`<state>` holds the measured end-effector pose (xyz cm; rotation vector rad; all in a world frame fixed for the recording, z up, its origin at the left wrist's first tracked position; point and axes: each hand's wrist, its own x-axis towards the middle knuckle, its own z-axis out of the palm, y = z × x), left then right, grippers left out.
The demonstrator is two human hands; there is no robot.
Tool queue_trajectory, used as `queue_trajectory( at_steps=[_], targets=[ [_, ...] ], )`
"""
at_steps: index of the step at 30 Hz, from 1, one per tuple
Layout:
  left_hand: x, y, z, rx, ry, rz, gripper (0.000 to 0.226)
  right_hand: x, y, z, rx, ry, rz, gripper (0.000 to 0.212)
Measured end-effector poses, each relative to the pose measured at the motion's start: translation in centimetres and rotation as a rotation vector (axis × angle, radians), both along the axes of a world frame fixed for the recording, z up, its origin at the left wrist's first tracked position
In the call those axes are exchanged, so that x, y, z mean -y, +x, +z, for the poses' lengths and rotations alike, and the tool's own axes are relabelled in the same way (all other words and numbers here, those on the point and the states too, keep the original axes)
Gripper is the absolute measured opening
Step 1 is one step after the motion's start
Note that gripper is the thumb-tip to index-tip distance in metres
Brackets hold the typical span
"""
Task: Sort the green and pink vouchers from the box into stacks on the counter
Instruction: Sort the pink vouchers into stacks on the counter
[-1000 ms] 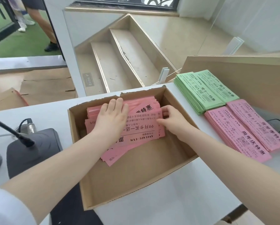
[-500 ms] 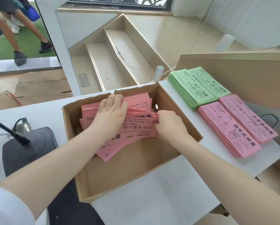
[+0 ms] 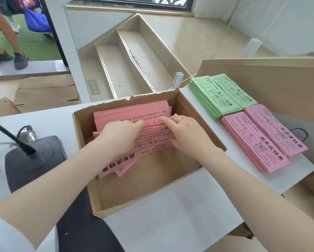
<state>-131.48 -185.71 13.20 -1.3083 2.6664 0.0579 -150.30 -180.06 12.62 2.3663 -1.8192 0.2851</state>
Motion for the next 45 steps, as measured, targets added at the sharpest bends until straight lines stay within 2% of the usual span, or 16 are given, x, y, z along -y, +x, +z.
queue_trajectory(
  at_steps=[4,5,7,9,14,16,20,21,24,25,27,30,32,34,39,45],
  targets=[
    [-0.6,0.9,0.5,0.022,0.041,0.043,0.034,1.1,-0.2,1.0,-0.109,0.317,-0.135,0.017],
    [-0.9,1.0,0.5,0.012,0.022,0.045,0.032,1.1,-0.3,1.0,-0.072,0.358,-0.180,0.011],
    [-1.7,1.2,0.6,-0.050,-0.007,0.071,0.030,0.9,-0.8,0.5,0.061,0.297,-0.246,0.008],
    [-2.3,1.3,1.4,-0.154,-0.022,0.130,0.031,0.1,-1.5,1.1,0.323,0.181,-0.252,0.010],
    [-4.9,0.1,6.1,-0.535,-0.127,0.161,0.021,-4.2,-4.5,7.0,1.289,0.089,-0.062,0.022],
    [-6.7,-1.8,8.4,-0.591,-0.191,0.145,0.021,-5.9,-6.5,8.1,1.466,0.069,-0.017,0.032],
    [-10.8,-6.2,10.9,-0.563,-0.233,0.100,0.024,-9.0,-10.9,7.3,1.569,0.048,-0.039,0.029],
    [-12.0,-7.1,11.1,-0.553,-0.215,0.085,0.024,-9.9,-12.0,6.6,1.606,0.060,-0.049,0.033],
    [-15.3,-9.3,11.1,-0.575,-0.126,0.085,0.024,-12.8,-15.4,3.9,1.722,0.141,-0.079,0.064],
    [-16.4,-9.6,10.7,-0.613,-0.076,0.112,0.022,-13.8,-16.4,2.8,1.766,0.174,-0.078,0.066],
    [-18.6,-9.8,8.7,-0.793,0.096,0.226,0.023,-15.7,-18.0,0.7,1.802,0.247,-0.072,0.058],
    [-22.0,-9.8,3.5,-1.185,0.460,0.423,0.026,-17.4,-19.2,-2.0,1.760,0.300,-0.088,0.029],
    [-23.7,-10.1,-0.1,-1.356,0.569,0.509,0.031,-17.8,-19.1,-3.3,1.741,0.375,-0.102,0.022],
    [-24.7,-10.4,-2.6,-1.494,0.623,0.576,0.034,-17.9,-18.6,-4.3,1.753,0.440,-0.091,0.026],
    [-24.5,-10.4,-4.9,-1.607,0.560,0.647,0.033,-17.6,-18.2,-6.0,1.723,0.489,-0.061,0.030],
    [-23.4,-10.1,-5.7,-1.585,0.594,0.643,0.038,-16.9,-19.3,-5.1,1.504,0.413,-0.054,0.022]
  ],
)
